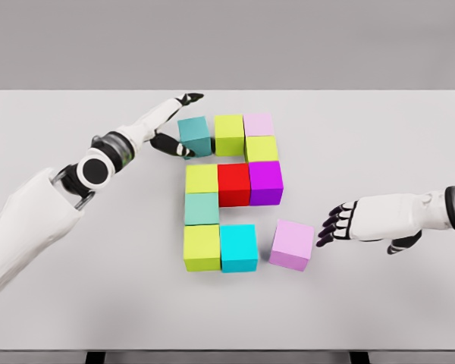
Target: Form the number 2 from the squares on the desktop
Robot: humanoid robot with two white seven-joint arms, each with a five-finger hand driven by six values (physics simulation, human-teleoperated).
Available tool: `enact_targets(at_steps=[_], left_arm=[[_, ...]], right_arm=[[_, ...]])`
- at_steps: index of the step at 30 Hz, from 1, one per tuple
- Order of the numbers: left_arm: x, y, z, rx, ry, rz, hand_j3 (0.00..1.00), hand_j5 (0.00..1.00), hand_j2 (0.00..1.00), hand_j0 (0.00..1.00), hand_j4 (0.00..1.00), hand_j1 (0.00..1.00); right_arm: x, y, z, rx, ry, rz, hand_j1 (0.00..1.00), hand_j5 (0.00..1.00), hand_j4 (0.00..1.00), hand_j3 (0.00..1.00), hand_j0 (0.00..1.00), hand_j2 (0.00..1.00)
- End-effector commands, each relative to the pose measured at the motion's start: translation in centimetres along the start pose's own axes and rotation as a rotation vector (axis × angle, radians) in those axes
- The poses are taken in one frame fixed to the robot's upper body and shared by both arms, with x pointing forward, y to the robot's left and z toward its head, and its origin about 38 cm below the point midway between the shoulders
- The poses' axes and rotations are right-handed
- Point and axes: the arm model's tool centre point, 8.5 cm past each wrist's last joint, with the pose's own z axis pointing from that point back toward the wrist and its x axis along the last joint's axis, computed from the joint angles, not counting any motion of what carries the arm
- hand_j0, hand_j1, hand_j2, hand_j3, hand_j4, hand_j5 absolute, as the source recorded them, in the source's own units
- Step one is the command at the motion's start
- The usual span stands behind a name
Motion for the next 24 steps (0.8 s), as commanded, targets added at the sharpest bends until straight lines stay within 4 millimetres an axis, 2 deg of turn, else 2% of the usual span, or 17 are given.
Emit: enact_targets(at_steps=[1, 4, 7, 9, 13, 16, 17, 20, 24], left_arm=[[-0.3, 1.0, 0.8, 0.01, 0.001, -0.022, 1.0, 1.0, 1.0, 1.0, 1.0, 1.0], [-0.9, 1.6, 1.2, 0.015, 0.014, -0.036, 1.0, 1.0, 1.0, 1.0, 1.0, 1.0], [-3.2, 3.2, 2.9, 0.024, 0.069, -0.092, 1.0, 1.0, 1.0, 1.0, 1.0, 1.0], [-3.5, 3.6, 3.7, 0.014, 0.073, -0.124, 1.0, 1.0, 1.0, 1.0, 1.0, 1.0], [-4.4, 5.7, 6.8, -0.018, 0.104, -0.279, 1.0, 1.0, 1.0, 1.0, 1.0, 1.0], [-5.0, 5.6, 8.0, -0.151, 0.148, -0.424, 1.0, 1.0, 1.0, 1.0, 1.0, 1.0], [-4.4, 5.6, 8.2, -0.22, 0.147, -0.494, 1.0, 1.0, 1.0, 1.0, 1.0, 1.0], [-4.3, 5.6, 8.7, -0.316, 0.17, -0.624, 1.0, 1.0, 1.0, 1.0, 1.0, 1.0], [-4.3, 5.3, 8.8, -0.43, 0.202, -0.66, 1.0, 1.0, 1.0, 1.0, 1.0, 1.0]], right_arm=[[0.0, 0.0, -0.1, -0.002, -0.003, -0.004, 1.0, 1.0, 1.0, 1.0, 1.0, 1.0], [0.0, -0.2, -0.2, -0.007, -0.004, 0.0, 1.0, 1.0, 1.0, 1.0, 1.0, 1.0], [0.2, -0.7, -1.1, -0.009, -0.016, 0.027, 1.0, 1.0, 1.0, 1.0, 1.0, 1.0], [0.1, -0.6, -1.1, 0.006, -0.001, 0.047, 1.0, 1.0, 1.0, 1.0, 1.0, 1.0], [0.0, -0.4, -1.1, 0.022, 0.013, 0.064, 1.0, 1.0, 1.0, 1.0, 1.0, 1.0], [-0.2, -0.8, -0.8, 0.013, 0.02, 0.068, 1.0, 1.0, 1.0, 1.0, 1.0, 1.0], [-0.2, -0.7, -0.6, 0.015, 0.024, 0.067, 1.0, 1.0, 1.0, 1.0, 1.0, 1.0], [-0.6, -0.4, -0.3, 0.031, 0.045, 0.072, 1.0, 1.0, 1.0, 1.0, 1.0, 1.0], [-2.0, 0.3, -0.3, 0.054, 0.086, 0.066, 1.0, 1.0, 1.0, 1.0, 1.0, 1.0]])
